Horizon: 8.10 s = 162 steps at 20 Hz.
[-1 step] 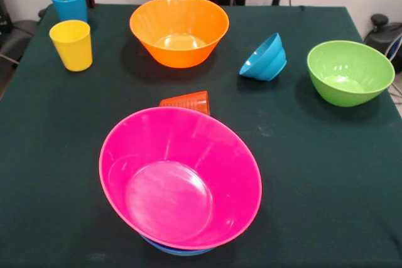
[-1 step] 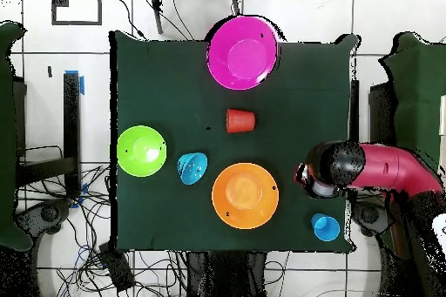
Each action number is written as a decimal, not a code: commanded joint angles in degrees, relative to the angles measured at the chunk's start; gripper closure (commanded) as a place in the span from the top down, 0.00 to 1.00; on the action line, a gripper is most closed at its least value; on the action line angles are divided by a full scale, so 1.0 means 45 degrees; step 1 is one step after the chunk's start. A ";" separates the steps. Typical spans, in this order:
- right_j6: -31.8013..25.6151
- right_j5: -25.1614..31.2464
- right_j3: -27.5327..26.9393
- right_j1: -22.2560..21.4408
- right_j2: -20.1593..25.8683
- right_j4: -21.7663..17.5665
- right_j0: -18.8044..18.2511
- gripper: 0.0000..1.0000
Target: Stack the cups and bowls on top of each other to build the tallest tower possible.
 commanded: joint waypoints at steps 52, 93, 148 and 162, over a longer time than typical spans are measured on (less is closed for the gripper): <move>-0.2389 0.0094 0.1674 -0.0498 0.0885 -0.0305 0.0239 1.00; -0.1479 -0.1312 0.1319 0.1754 0.0668 -0.1504 -0.0261 1.00; 0.0027 -0.4022 0.2314 0.2174 -0.1014 -0.0303 0.1463 1.00; -0.0225 -0.4323 0.1610 0.2657 -0.1307 -0.1156 0.2120 0.00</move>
